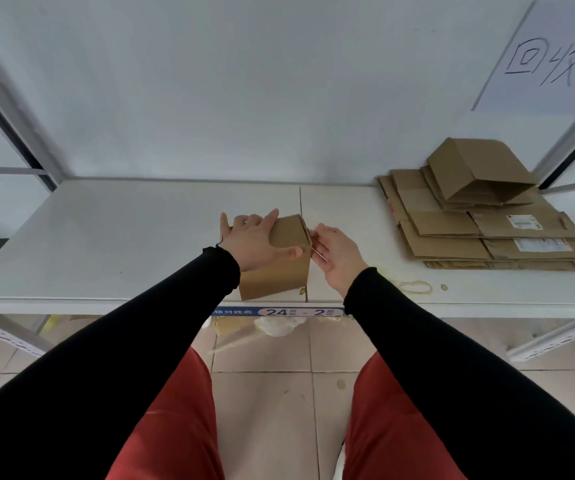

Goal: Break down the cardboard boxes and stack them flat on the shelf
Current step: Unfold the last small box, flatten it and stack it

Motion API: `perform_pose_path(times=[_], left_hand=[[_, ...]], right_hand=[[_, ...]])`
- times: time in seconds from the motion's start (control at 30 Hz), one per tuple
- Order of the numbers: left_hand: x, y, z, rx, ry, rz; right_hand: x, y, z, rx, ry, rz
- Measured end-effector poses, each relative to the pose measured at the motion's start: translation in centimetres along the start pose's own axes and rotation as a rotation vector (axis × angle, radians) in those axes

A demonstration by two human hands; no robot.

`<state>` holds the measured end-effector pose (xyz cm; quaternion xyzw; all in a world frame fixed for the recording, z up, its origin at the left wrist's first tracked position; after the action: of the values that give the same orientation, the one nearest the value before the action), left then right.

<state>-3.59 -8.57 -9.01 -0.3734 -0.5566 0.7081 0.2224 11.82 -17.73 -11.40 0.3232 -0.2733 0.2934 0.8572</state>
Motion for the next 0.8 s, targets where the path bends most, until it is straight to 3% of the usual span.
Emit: perform_pose_path(times=[0.1, 0.23, 0.37, 0.5, 0.7, 0.8], left_hand=[[-0.7, -0.2, -0.1, -0.048, 0.088, -0.052], [-1.8, -0.3, 0.1, -0.134, 0.234, 0.046], [-2.1, -0.6, 0.9, -0.351, 0.255, 0.299], [-2.2, 0.2, 2.4, -0.492, 0.254, 0.514], [-1.9, 1.7, 3.7, -0.575, 0.247, 0.586], [-1.6, 1.9, 4.3, -0.615, 0.230, 0.621]], right_hand=[[-0.2, 0.4, 0.2, 0.008, 0.043, -0.043], [0.1, 1.4, 1.3, 0.056, 0.017, -0.054], [1.4, 2.5, 3.3, 0.066, -0.139, -0.046], [2.0, 3.5, 4.0, -0.028, -0.219, 0.061], [1.4, 3.9, 4.4, -0.070, -0.179, 0.095], [1.1, 4.5, 4.8, -0.075, -0.220, 0.233]])
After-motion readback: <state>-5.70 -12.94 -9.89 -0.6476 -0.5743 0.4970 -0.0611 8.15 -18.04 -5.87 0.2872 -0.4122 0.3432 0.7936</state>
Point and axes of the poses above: each hand's wrist, its own z-axis away from the middle knuckle, its own y-axis out of the palm, x = y × z, the point moved 1 cm from there along -z, towards the middle knuckle, and after that the axes turned 15 degrees about y, right-handed, at the moved point
